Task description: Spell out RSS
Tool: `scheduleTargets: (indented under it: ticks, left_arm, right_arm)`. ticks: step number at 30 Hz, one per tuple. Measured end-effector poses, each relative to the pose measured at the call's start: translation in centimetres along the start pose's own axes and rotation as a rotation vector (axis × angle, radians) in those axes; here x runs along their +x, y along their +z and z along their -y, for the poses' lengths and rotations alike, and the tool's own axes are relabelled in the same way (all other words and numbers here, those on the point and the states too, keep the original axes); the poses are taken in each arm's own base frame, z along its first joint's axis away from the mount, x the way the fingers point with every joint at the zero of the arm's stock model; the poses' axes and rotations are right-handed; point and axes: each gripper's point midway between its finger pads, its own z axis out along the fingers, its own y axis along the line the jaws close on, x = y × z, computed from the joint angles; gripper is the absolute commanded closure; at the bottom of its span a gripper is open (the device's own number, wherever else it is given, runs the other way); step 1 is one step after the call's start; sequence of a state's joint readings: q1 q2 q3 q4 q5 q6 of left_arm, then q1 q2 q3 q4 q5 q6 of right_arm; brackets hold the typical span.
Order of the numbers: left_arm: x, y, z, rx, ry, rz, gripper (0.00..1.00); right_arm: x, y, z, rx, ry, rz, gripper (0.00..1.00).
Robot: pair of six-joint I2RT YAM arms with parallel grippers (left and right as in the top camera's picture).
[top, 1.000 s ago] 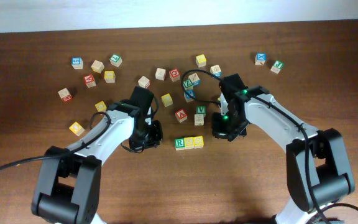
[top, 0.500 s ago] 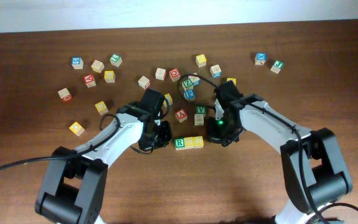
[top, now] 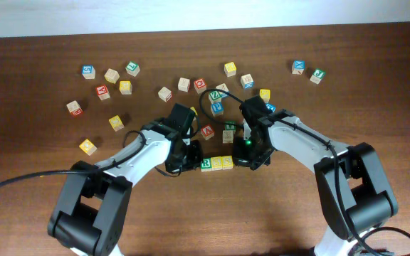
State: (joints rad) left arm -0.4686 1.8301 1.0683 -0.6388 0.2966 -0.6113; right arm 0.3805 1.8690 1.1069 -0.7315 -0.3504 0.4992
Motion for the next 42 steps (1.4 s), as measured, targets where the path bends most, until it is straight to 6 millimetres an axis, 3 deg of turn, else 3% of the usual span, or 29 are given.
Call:
scheduleTargets:
  ticks: [8,20,30,42]
  left_arm:
    - [0.0,0.1,0.6,0.010,0.017,0.007,1.00]
    - [0.0,0.1,-0.8,-0.059,0.005,0.017,1.00]
    - [-0.8,0.0,-0.6,-0.051,0.014,0.051,1.00]
    - [-0.4,0.1,-0.7,-0.056,0.010,0.035,1.00]
  right_arm:
    - [0.3,0.0,-0.6,-0.033,0.000,-0.016,0.96]
    - [0.8,0.4,-1.2,-0.029,-0.022,-0.022,0.93]
    - [0.4,0.4,-1.4,-0.038,-0.030,-0.005,0.93]
    - [0.1,0.4,-1.5,-0.040,-0.041,0.006,0.93]
